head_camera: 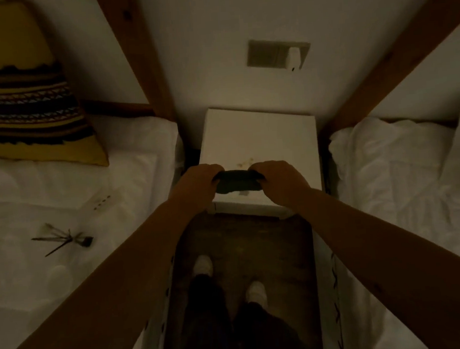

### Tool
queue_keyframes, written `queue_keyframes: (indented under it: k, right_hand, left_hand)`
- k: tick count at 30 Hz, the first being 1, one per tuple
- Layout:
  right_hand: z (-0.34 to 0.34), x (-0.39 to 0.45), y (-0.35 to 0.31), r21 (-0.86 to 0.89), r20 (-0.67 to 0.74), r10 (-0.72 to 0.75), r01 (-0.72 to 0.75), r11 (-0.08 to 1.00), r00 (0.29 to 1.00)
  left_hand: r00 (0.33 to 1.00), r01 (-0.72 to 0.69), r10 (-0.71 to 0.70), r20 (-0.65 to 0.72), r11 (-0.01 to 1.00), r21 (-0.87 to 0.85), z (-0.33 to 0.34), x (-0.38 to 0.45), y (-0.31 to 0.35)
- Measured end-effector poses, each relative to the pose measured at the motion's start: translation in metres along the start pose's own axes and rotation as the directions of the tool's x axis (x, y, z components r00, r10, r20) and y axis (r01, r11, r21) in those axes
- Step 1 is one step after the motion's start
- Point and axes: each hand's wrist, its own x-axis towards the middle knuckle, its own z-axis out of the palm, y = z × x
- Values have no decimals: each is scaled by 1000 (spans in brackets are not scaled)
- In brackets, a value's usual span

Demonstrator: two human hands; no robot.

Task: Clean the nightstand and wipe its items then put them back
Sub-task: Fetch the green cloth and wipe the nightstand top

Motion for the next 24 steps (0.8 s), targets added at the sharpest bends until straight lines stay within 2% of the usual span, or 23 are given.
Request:
queue_keyframes:
  k: [6,12,14,16,19,20,24]
  right_hand:
    - [33,131,55,-44,-34,23,-25,999,999]
    - [60,245,108,-127,-293,-8,-30,991,956]
    - [82,272,124,-150,-320,-21,-29,988,947]
    - [105,282,138,-148,-259,13,-53,988,966]
    - [146,281,156,-168,-61,28,-38,985,998]
    - [157,278,159,-203,-57,0,-11,979,998]
    - [169,281,155,-245,-249,-48,-15,969,967]
  left_hand:
    - [998,-36,35,-50,999,-4,37,134,-86]
    - [962,-115,112,-249,993,3,64,242,-152]
    - [954,-113,100,-284,993,-27,81,263,-174]
    - [962,-133,126,-241,991,-13,102,268,-192]
    - [989,-124,119,-90,991,-43,140,262,-217]
    - [991,-119,116,-65,991,-54,149,258,-222]
    - [990,-111,107,-93,993,-33,175,230,-227]
